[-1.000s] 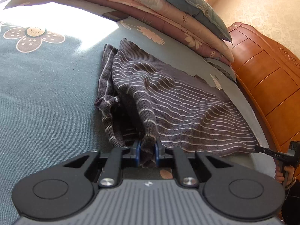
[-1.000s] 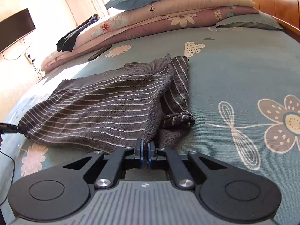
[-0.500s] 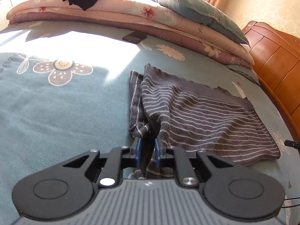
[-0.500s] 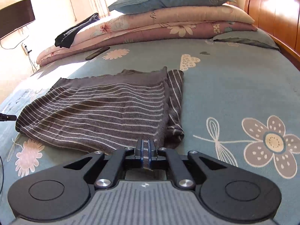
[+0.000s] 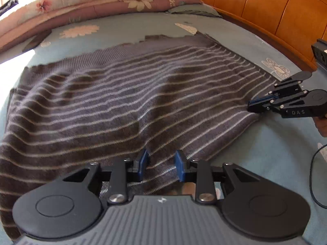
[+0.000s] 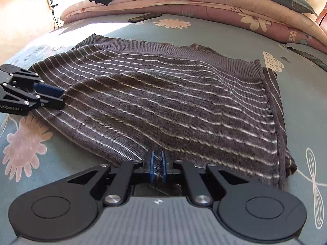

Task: Fold clothes

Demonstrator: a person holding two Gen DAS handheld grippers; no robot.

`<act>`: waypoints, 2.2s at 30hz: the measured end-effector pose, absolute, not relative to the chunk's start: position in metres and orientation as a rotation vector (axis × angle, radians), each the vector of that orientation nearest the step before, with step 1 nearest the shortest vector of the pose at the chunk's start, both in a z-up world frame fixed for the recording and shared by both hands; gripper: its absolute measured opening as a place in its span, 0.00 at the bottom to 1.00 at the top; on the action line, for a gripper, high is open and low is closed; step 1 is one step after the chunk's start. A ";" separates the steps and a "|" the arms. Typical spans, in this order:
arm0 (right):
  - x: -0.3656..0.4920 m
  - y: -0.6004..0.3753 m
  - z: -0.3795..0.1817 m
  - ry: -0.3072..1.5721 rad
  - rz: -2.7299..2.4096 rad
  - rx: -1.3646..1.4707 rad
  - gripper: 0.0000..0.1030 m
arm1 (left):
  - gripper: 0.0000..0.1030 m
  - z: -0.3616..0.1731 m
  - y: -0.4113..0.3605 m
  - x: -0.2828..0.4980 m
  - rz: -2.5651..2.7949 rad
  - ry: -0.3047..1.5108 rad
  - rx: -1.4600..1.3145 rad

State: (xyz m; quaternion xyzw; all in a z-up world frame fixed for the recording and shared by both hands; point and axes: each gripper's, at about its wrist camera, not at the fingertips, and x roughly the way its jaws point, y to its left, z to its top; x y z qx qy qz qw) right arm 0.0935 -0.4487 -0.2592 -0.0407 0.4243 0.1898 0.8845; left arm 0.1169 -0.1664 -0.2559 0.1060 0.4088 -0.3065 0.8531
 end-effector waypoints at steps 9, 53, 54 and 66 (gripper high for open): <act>0.109 -0.433 -0.231 0.815 0.463 -0.089 0.21 | 0.50 -0.225 -0.181 0.131 -0.680 0.738 0.229; 0.127 -0.398 -0.216 0.850 0.440 -0.085 0.51 | 0.62 -0.248 -0.093 0.296 -0.328 0.852 -0.030; 0.126 -0.404 -0.214 0.851 0.428 -0.082 0.51 | 0.64 -0.248 -0.093 0.297 -0.312 0.840 -0.022; 0.069 -0.487 -0.151 0.790 0.224 0.033 0.53 | 0.67 -0.189 -0.058 0.218 -0.369 0.806 -0.060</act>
